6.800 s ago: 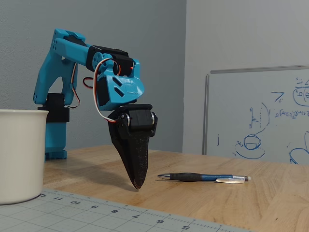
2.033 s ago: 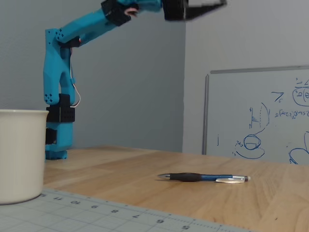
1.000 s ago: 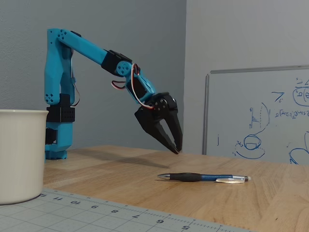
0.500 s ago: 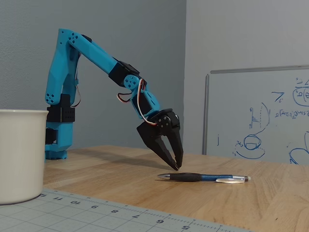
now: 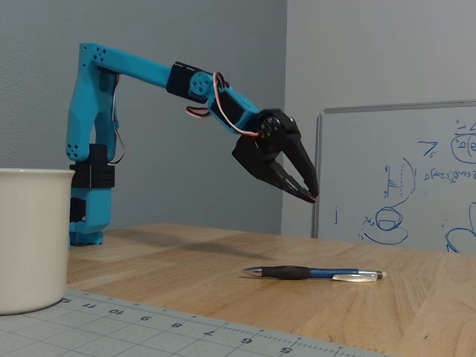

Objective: Touch the pen.

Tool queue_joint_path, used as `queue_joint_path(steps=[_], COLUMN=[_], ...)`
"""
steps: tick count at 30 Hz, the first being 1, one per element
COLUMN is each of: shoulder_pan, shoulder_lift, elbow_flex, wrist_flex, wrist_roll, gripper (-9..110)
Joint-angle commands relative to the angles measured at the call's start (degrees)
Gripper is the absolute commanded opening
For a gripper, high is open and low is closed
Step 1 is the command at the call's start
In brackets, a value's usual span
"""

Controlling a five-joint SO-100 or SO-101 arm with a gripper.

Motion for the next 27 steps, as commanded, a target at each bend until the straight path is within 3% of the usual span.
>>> queue_joint_path(steps=[1,11,27], shoulder_pan=[5.4,6.8,1.8], shoulder_lift=[0.4,-12.5,-13.4], elbow_flex=[-8.0,-9.6,-9.1], wrist_flex=[-0.9,-0.9,-0.5], wrist_roll=[-0.4,-0.5,-0.5], gripper=[1,1,1])
